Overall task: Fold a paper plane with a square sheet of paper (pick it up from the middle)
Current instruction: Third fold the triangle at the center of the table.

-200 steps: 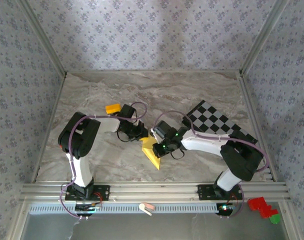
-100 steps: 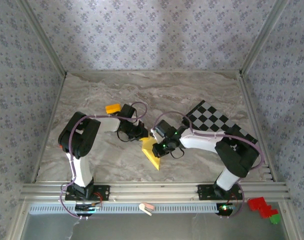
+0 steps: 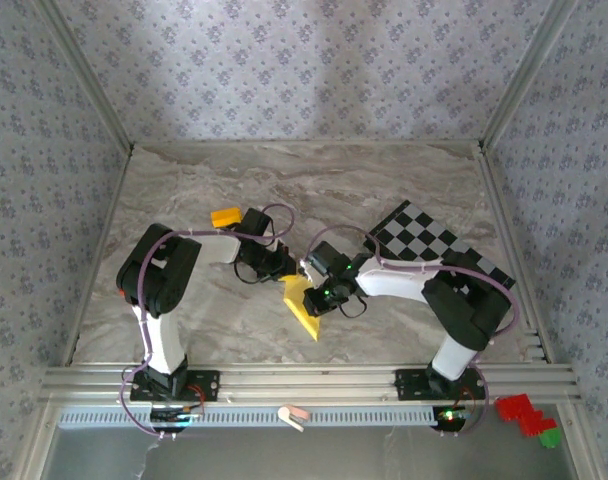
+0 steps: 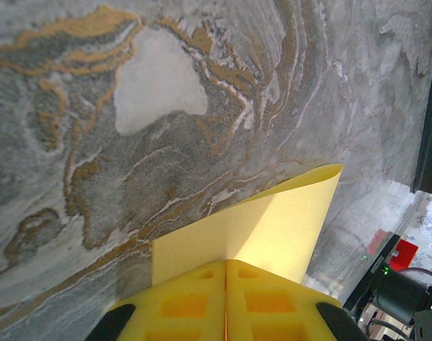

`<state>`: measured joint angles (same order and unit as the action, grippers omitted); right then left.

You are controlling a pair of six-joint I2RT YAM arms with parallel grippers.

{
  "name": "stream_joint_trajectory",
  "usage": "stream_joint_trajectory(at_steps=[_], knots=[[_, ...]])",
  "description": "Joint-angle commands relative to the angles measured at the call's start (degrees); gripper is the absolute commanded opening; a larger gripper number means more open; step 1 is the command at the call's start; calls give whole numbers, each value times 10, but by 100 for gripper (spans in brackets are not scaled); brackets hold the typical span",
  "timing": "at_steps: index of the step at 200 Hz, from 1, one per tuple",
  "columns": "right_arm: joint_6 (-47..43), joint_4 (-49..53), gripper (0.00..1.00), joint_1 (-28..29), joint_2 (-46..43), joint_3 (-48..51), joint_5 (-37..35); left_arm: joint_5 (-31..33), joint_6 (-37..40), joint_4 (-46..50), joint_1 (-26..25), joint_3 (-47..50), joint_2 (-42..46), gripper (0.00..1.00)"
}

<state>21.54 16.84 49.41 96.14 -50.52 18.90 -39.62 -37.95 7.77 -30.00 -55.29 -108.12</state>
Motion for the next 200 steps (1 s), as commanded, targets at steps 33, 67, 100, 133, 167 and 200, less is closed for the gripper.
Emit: stream_joint_trajectory(at_steps=[33, 67, 100, 133, 167, 200], knots=[[-10, 9, 8, -3, -4, 3, -3, 43, 16, 9, -6, 6, -35, 8], [-11, 8, 8, -4, -10, 7, -4, 44, 17, 10, -6, 6, -34, 8], [-9, 9, 8, -4, -16, 11, -5, 45, 17, 10, -6, 7, -34, 8], [-10, 12, 8, -6, -25, 14, -9, 44, 17, 10, -6, 6, -35, 8], [-8, 6, 8, -6, -14, 15, -11, 44, 17, 10, -6, 6, -35, 8], [-10, 3, 8, -5, -3, 7, -10, 43, 17, 11, -6, 6, -35, 8]])
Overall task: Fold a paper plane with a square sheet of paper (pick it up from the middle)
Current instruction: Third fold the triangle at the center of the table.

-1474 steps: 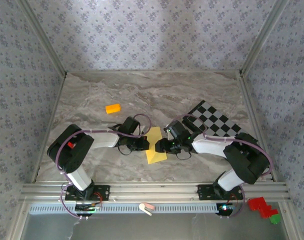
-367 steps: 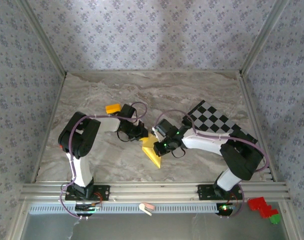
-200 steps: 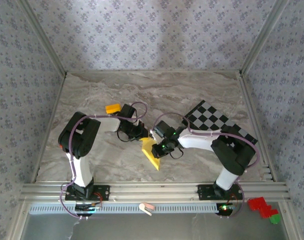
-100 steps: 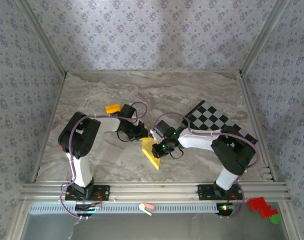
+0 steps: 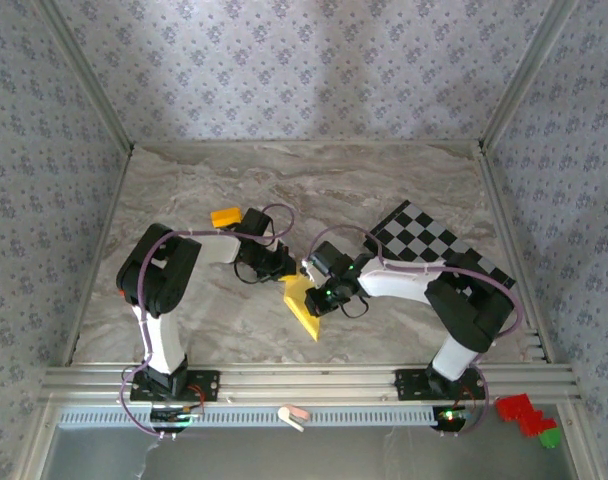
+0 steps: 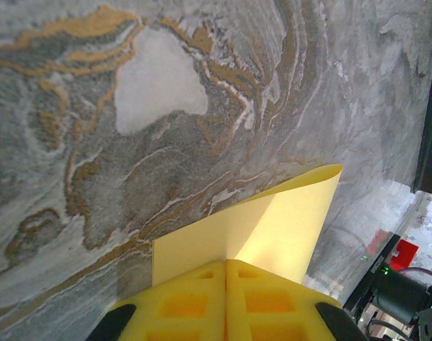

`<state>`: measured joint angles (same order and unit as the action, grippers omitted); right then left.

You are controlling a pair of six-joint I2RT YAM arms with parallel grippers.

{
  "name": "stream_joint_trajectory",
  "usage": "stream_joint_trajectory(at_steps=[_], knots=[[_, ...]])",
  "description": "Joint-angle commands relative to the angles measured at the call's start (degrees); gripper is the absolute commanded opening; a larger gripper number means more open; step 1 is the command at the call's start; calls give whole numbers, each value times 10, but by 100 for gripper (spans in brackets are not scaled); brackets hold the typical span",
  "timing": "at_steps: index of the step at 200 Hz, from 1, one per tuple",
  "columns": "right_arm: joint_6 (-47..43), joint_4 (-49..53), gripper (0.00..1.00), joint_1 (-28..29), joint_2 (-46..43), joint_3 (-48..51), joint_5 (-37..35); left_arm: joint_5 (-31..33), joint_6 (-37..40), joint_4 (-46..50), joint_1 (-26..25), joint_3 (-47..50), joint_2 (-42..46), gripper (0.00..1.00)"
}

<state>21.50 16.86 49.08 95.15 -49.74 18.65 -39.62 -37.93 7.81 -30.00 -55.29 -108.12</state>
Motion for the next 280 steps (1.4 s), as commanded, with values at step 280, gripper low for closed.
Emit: stream_joint_trajectory(at_steps=[280], knots=[[-32, 27, 7, 1, 36, -19, -17, 41, 16, 9, -11, 6, -37, 8]])
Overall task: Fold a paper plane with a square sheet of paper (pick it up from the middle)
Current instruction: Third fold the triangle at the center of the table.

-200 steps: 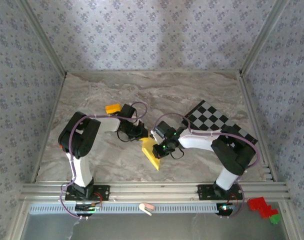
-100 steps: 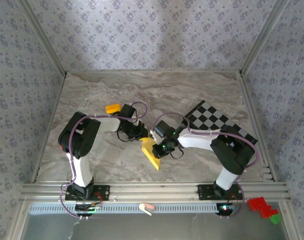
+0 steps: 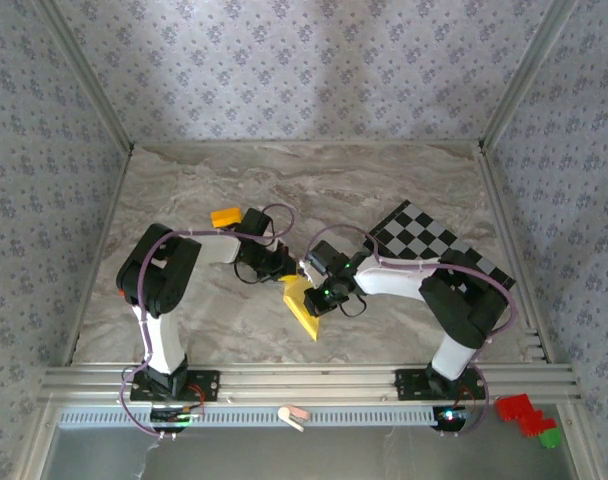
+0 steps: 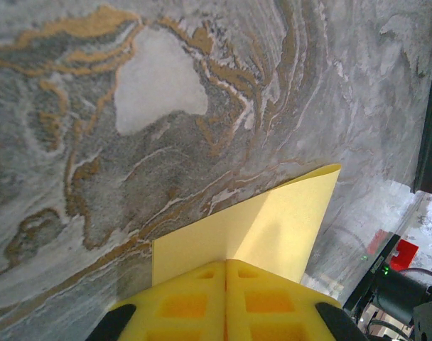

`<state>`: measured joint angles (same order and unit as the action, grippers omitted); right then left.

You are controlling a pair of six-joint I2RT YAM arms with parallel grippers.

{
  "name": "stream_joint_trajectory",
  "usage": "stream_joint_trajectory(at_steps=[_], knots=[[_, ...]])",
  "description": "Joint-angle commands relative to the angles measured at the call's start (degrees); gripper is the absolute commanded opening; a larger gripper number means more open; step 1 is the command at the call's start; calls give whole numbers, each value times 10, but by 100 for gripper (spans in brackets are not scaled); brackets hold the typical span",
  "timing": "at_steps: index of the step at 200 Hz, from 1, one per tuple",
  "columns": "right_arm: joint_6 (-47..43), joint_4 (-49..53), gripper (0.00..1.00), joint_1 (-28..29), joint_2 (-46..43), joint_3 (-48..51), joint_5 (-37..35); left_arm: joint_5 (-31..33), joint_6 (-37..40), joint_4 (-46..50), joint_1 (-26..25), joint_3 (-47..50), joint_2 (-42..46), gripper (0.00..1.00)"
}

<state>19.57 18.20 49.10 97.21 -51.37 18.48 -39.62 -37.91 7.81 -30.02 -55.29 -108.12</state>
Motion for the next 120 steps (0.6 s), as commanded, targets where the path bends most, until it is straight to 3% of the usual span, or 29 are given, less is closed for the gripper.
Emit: stream_joint_trajectory(at_steps=[1, 120], knots=[[-13, 14, 7, 0, 15, -3, -16, 41, 16, 9, -11, 5, -38, 8], [-3, 2, 4, -6, 22, 22, -15, 40, 21, 45, -11, -33, -2, 13]])
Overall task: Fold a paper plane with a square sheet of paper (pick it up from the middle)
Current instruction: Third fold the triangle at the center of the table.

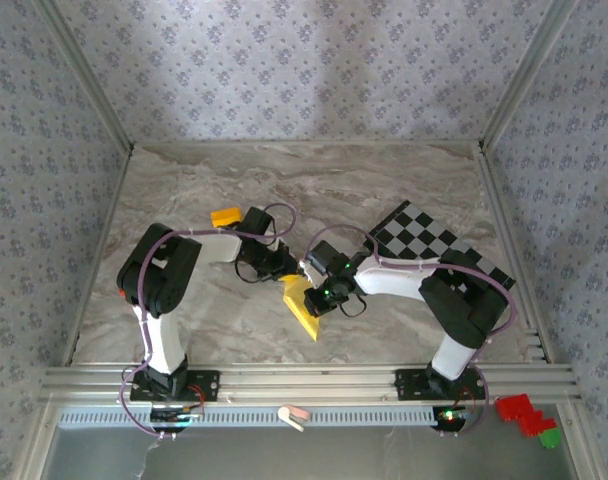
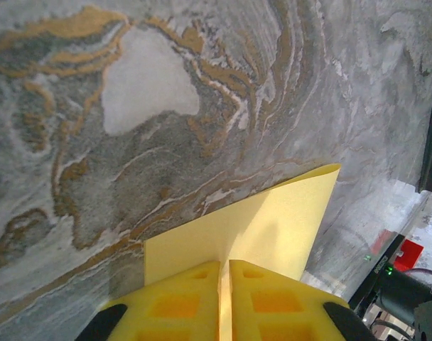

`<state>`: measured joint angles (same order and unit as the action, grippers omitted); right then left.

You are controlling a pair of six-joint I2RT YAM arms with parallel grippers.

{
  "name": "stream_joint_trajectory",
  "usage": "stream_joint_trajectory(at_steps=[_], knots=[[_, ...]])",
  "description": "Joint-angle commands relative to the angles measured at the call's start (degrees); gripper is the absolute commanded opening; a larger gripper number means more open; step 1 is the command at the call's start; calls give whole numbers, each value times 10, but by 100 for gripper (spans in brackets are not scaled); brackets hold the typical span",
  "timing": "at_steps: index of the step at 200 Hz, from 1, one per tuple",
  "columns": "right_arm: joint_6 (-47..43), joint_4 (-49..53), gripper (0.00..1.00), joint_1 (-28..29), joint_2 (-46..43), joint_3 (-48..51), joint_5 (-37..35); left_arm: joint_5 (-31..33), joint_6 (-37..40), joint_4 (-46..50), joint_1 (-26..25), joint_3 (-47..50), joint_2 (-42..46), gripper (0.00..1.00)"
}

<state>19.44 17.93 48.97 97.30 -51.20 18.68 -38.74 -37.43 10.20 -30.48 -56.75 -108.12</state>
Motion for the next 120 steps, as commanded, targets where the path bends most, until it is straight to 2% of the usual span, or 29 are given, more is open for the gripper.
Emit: stream_joint_trajectory(at_steps=[1, 39, 69, 96, 120], knots=[[-2, 4, 4, -5, 21, 20, -17, 31, 16, 22, -6, -20, -1, 13], [9, -13, 4, -8, 24, 26, -13, 33, 15, 39, -1, -43, 29, 20], [19, -28, 3, -13, 24, 28, -13, 52, 18, 57, 26, -43, 71, 23], [18, -33, 3, -22, 34, 17, -10, 64, 9, 58, 57, -7, 123, 22], [19, -37, 2, -32, 47, 2, -7, 73, -18, 39, 58, 53, 187, 16]])
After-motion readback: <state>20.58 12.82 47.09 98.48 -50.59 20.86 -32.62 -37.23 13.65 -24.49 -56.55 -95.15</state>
